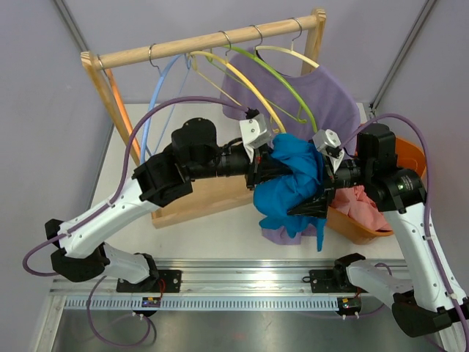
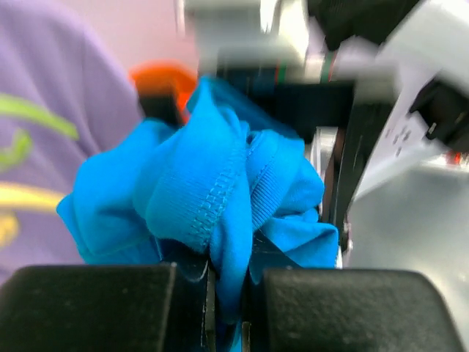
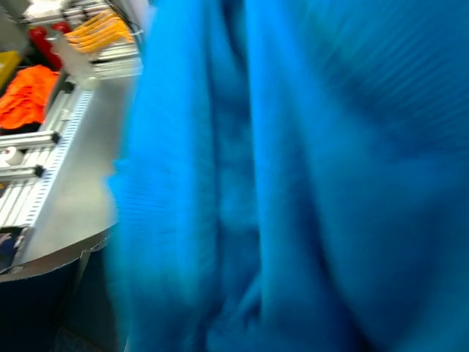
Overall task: Remove the t-shirt from the hanger
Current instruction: Place the tshirt into the basket
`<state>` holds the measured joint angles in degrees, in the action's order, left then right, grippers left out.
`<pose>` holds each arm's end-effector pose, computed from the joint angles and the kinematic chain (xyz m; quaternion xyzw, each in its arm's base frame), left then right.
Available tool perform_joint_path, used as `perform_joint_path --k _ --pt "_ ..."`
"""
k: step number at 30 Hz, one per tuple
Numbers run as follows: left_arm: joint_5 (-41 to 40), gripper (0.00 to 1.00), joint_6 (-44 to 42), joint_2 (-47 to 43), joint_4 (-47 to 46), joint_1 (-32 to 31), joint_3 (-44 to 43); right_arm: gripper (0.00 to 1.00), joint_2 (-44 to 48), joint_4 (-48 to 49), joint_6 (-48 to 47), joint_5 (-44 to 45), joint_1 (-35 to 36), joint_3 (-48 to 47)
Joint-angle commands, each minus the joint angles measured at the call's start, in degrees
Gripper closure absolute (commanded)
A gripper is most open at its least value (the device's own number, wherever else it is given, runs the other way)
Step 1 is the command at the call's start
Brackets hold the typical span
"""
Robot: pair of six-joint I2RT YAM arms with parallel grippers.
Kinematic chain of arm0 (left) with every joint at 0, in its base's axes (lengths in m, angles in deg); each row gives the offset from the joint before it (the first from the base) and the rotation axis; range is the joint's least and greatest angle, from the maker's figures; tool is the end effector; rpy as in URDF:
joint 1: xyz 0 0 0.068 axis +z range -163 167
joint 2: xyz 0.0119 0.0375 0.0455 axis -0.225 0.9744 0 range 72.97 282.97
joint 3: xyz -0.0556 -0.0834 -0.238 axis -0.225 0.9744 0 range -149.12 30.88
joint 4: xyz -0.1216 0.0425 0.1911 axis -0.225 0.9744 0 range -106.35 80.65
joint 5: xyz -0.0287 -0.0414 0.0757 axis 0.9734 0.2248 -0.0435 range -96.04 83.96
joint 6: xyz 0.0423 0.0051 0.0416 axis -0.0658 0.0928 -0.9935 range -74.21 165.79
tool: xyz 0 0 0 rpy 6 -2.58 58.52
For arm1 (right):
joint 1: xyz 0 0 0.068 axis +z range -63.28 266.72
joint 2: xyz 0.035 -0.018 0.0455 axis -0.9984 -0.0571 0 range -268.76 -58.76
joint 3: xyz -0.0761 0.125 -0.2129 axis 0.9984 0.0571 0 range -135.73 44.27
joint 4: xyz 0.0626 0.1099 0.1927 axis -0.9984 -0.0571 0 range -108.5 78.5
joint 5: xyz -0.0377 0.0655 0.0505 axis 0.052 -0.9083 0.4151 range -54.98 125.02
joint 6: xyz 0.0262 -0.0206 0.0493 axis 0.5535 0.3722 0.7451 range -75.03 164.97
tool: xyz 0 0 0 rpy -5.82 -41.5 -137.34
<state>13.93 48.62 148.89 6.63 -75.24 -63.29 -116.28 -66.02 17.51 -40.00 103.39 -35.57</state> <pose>0.1062 -0.2338 0.4688 0.4610 0.5711 -0.4663 0.4938 0.1138 0.0779 0.4139 -0.5336 0.5331 0.4946 0.4318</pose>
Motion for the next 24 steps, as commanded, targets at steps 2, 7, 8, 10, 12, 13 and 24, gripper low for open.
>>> perform_joint_path --k 2,7,8,10,12,13,24 --pt "3.94 1.00 0.51 3.00 -10.32 -0.17 -10.76 0.05 2.32 22.69 22.52 -3.64 3.90 3.45" --pt "3.16 1.00 1.12 3.53 -13.92 -0.17 -14.37 0.81 1.53 20.53 23.09 -0.05 3.99 -0.84" --pt "2.80 1.00 1.21 3.01 -14.02 -0.16 -14.29 0.87 1.53 19.81 22.46 1.88 3.90 -3.03" --pt "0.09 0.89 1.21 2.39 -13.15 -0.16 -14.02 1.00 1.62 15.10 20.27 4.78 3.81 -5.84" --pt "-4.12 0.53 0.52 0.81 -11.22 -0.16 -13.50 1.00 0.40 8.42 13.98 10.84 3.55 -12.51" --pt "-5.54 0.39 0.07 -0.06 -10.68 -0.16 -12.36 1.00 -0.05 1.42 12.01 13.73 3.55 -15.24" --pt "-19.52 0.01 -5.29 -14.21 0.20 -0.08 -2.60 1.00 -3.19 5.57 12.27 69.63 1.18 -39.85"
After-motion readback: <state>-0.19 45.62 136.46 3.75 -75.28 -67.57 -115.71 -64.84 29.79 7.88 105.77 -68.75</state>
